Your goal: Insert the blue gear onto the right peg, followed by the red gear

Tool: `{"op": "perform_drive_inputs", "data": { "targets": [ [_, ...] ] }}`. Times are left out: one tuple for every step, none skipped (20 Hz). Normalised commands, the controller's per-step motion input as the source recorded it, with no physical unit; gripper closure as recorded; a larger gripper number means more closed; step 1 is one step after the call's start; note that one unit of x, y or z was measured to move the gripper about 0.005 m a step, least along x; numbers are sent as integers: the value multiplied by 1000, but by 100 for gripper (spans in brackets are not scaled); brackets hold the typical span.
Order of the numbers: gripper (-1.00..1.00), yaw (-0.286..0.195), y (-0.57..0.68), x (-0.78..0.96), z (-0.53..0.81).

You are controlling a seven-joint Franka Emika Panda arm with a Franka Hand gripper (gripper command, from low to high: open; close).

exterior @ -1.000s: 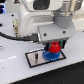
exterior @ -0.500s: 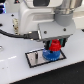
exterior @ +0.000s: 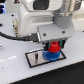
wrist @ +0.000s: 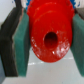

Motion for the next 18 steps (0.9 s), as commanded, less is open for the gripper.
{"op": "perform_drive_inputs", "data": {
  "targets": [
    [100, 0, -52, 231, 158],
    [100, 0, -72, 285, 360],
    [100, 0, -61, 246, 316],
    [100, 0, -78, 214, 288],
    [100, 0, -51, 113, 182],
    [100, 0, -50, 266, 379],
    [100, 0, -82, 225, 294],
    [100, 0, 0, -3, 0],
    [100, 0, 0, 0, -180],
    [100, 0, 0, -14, -217],
    [100, 0, 0, -20, -180],
    [100, 0, 0, -6, -74],
    [100, 0, -56, 167, 119],
    [100, 0, -26, 141, 47],
    [100, 0, -25, 155, -6],
    [100, 0, -78, 214, -85],
    [100, 0, -10, 24, 129],
    [100, 0, -63, 145, 227]
  ]
}}
